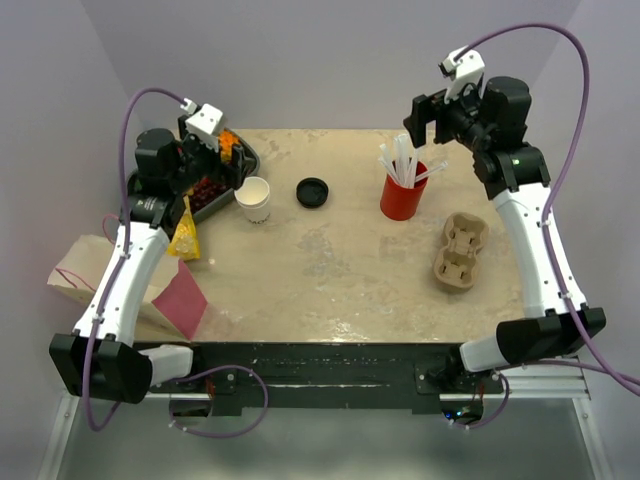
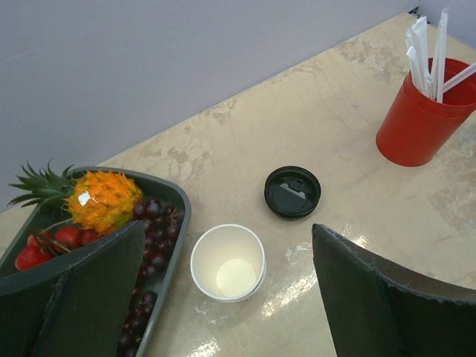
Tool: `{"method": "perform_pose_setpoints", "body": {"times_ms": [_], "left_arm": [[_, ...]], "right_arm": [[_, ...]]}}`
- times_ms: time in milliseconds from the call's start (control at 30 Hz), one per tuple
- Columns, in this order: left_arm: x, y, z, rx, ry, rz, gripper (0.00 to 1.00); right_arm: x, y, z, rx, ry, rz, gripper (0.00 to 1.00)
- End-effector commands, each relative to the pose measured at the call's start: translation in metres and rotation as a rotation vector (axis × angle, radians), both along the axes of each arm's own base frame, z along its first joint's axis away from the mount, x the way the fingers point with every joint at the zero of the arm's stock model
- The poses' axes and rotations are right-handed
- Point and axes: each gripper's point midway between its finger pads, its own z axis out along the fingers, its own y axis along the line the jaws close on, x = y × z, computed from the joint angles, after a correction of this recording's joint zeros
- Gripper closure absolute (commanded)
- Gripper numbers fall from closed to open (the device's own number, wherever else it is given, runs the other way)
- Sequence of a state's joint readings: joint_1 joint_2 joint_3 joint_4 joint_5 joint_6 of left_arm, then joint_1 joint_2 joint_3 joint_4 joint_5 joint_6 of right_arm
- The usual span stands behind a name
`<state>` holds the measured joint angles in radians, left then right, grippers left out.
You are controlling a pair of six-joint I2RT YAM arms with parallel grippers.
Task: Pack the takeout coffee
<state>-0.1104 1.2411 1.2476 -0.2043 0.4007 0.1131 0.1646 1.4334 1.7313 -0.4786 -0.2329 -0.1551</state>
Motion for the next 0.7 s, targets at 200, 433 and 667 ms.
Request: {"method": "perform_pose_setpoints", "body": {"times_ms": [200,433,667], "left_arm": [[-0.013,-0.015,0.006,-0.014,-0.021,-0.048,0.02],[-0.016,-0.017,-0.008,0.02,0.011,-0.053,0.02],[-0.016,-0.024,-0.028,0.084,0.066,-0.1,0.14]], "right_arm": [[-0.003,-0.013,-0.009,0.013,0.082,-0.074,0.1],[-0.005,-0.033,-0.042,0.052,0.195,-0.085,0.15],[-0.017,-0.019,-0.068,0.01,0.249,0.04,0.16]]}}
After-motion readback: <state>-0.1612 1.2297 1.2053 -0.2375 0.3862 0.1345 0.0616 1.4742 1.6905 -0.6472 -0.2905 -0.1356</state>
